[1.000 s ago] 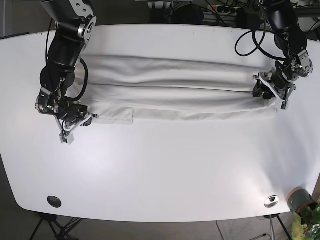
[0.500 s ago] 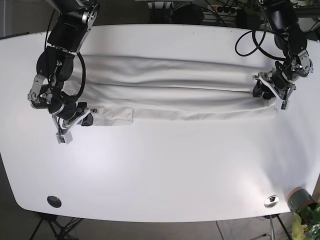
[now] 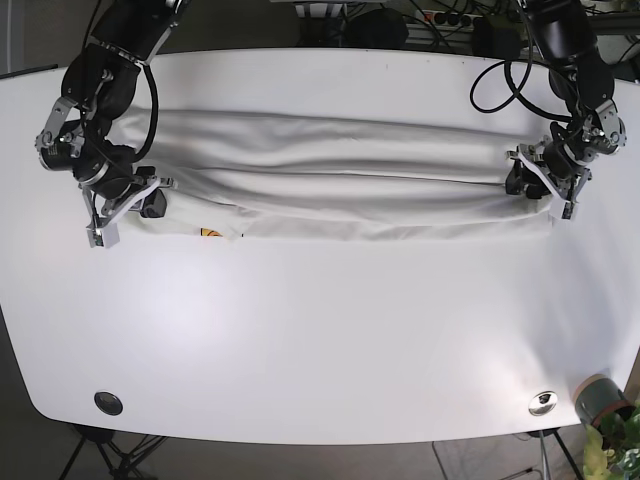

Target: Fold the T-shirt properly

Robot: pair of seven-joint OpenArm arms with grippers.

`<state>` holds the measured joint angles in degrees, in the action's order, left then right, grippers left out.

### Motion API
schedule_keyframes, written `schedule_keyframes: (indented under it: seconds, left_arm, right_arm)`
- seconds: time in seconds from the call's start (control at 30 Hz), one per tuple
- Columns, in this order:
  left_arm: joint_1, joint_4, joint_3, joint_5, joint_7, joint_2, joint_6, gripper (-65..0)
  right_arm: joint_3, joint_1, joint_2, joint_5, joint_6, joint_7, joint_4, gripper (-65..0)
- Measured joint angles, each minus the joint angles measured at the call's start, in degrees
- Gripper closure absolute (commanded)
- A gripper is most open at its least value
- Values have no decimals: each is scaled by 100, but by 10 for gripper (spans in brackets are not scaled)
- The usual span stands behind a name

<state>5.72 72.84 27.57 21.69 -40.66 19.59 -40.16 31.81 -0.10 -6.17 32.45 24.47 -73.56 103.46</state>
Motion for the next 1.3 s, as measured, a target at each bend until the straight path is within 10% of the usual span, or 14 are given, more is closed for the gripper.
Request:
schedule_keyframes:
  seconds: [0.37, 0.6, 0.83, 1.3]
  left_arm:
    - [-2, 0, 0, 0, 0, -2, 2, -246]
    - [-2, 0, 0, 0, 2, -2, 0, -246]
    - [0, 0, -9, 0, -2, 2, 2, -246]
    - [125, 741, -28, -297, -496, -63, 7, -246]
  right_arm:
    - [221, -302, -20, 44, 11, 227, -101, -40]
    - [164, -319, -240, 44, 13, 1032, -1005, -258]
    - [153, -326, -702, 92, 9, 1786, -1980, -330]
    - [138, -345, -278, 107, 98, 603, 431, -331]
